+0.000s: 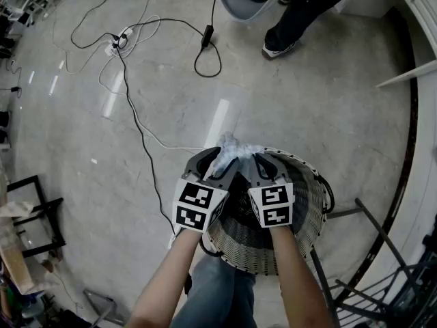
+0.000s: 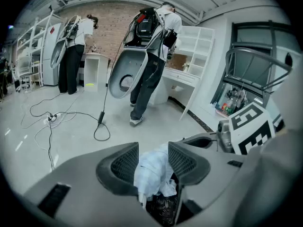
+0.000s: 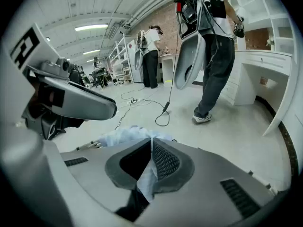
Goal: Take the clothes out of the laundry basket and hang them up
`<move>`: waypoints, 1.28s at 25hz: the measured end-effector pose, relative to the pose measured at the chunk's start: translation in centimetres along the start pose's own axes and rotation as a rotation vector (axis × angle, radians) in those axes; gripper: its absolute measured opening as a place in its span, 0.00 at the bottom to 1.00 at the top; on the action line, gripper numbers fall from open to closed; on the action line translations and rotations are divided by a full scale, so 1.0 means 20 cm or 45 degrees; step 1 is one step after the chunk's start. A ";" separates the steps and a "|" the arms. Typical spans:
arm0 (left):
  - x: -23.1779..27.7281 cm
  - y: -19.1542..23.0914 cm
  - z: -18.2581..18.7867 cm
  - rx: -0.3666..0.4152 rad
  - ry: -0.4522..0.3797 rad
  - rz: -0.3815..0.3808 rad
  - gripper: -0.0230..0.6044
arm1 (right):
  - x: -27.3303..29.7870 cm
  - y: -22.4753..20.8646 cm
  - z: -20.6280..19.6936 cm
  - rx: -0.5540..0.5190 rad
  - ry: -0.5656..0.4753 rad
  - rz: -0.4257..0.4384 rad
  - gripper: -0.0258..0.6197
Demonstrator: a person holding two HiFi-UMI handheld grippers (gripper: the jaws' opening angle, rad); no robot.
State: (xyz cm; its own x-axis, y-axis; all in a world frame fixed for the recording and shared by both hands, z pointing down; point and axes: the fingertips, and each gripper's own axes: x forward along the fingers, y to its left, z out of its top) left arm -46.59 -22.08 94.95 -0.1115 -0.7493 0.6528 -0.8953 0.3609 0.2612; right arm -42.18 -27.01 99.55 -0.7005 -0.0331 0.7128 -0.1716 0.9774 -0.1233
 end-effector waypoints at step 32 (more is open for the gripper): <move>-1.02 -0.66 0.90 0.133 -0.213 -0.099 0.37 | -1.74 0.05 1.04 0.165 -0.539 -0.150 0.06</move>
State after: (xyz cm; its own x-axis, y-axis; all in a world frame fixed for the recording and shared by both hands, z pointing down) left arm -40.28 -21.60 65.45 -0.1029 -0.8575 0.5041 -0.9428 0.2457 0.2254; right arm -32.39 -29.22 60.20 -0.8878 -0.2508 0.3858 -0.3333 0.9286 -0.1632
